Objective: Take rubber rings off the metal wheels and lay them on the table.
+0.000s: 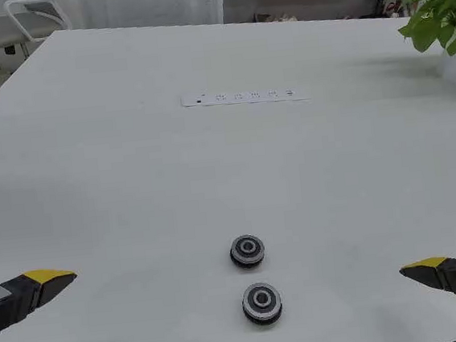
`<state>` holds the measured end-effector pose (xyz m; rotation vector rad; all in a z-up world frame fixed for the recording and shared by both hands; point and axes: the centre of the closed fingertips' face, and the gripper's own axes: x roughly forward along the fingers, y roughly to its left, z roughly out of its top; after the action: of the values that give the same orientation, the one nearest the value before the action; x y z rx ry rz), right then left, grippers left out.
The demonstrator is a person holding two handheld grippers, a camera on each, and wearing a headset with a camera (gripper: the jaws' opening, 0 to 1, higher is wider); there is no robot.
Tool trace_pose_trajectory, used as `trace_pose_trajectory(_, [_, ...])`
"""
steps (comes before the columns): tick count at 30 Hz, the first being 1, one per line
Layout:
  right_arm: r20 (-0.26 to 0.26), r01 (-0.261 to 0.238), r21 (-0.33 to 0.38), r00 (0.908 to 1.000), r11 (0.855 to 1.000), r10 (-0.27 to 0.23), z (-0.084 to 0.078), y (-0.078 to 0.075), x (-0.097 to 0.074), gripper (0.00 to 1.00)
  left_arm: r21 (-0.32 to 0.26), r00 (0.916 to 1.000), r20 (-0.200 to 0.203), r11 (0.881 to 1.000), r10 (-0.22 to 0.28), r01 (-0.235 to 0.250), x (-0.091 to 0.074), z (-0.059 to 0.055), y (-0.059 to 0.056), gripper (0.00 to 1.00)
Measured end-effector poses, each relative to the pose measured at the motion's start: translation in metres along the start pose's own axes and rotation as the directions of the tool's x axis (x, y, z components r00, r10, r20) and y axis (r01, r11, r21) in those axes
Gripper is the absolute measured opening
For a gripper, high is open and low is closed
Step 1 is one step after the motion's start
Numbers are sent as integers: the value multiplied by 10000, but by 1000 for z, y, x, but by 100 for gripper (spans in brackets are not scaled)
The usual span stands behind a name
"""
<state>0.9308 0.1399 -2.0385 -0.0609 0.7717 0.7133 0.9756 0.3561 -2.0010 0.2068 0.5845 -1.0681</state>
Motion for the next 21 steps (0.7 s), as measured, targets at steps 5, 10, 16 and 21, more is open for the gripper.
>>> trace_pose_trajectory(5, [563, -31, 376, 9984, 9993, 10, 9, -1, -3, 99, 25, 10000, -44, 10000, -19, 20, 0, -1, 0, 99])
trace_pose_trajectory(10, [521, -89, 470, 9986, 9989, 65, 8, -1, -2, 99, -9, 10000, -22, 10000, 15, -15, 0, 0, 0, 99])
trace_pose_trajectory(16, [442, -96, 440, 9990, 9990, 76, 7, 0, -1, 99, 9, 10000, -62, 10000, 8, -8, 0, -1, 0, 99])
trace_pose_trajectory(21, [491, -69, 471, 9988, 9989, 46, 8, 0, -1, 99, 3, 10000, -38, 10000, 10, -10, 0, 0, 1, 99])
